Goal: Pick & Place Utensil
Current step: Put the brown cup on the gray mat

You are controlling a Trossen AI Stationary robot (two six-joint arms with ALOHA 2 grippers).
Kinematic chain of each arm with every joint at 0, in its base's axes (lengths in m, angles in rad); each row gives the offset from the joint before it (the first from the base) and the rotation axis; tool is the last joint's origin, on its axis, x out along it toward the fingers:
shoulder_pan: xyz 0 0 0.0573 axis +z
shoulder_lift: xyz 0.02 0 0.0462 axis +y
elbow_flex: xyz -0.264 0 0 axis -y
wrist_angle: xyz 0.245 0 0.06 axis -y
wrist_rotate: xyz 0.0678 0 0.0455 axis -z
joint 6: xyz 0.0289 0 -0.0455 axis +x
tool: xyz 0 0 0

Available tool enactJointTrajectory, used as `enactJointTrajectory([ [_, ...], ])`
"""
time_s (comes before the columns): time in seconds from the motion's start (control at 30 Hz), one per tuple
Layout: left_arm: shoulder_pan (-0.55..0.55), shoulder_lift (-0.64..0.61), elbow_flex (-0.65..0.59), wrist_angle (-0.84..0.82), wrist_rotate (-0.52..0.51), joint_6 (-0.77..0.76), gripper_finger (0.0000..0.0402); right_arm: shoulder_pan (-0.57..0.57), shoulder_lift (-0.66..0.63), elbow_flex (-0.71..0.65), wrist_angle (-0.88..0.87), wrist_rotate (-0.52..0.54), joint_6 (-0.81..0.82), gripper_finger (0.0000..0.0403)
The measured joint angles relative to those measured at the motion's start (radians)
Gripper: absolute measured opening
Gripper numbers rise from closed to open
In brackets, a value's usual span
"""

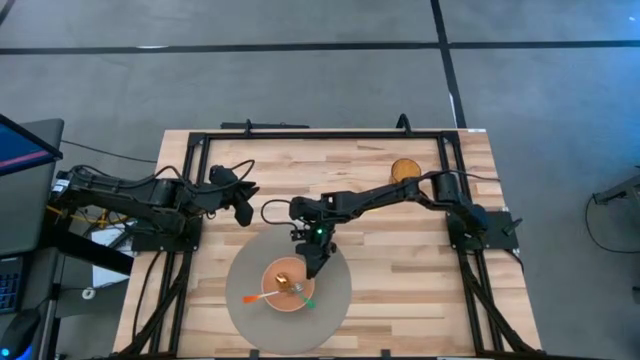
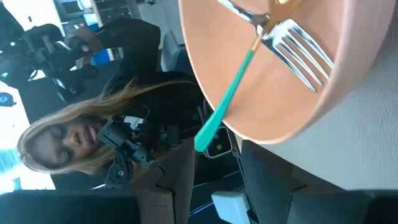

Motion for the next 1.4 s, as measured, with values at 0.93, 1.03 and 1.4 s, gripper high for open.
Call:
enactJointTrajectory([
  [0.93,0.001,0.0,0.0,0.023,-0.003,-0.004,0.0081,-0.144,-0.563,0.046,-0.503,0.386,-0.864,0.0129],
  [1.03,0.001,0.0,0.0,0.026,-0.004,-0.004,0.0081,-0.127,-0.669,0.024,-0.631,0.759,-0.916,0.0129],
  [1.4,0.001,0.0,0.0,0.026,-0.002,-0.011,0.0081,-0.253,-0.899,-0.213,-0.937,1.055,-0.692,0.0129],
])
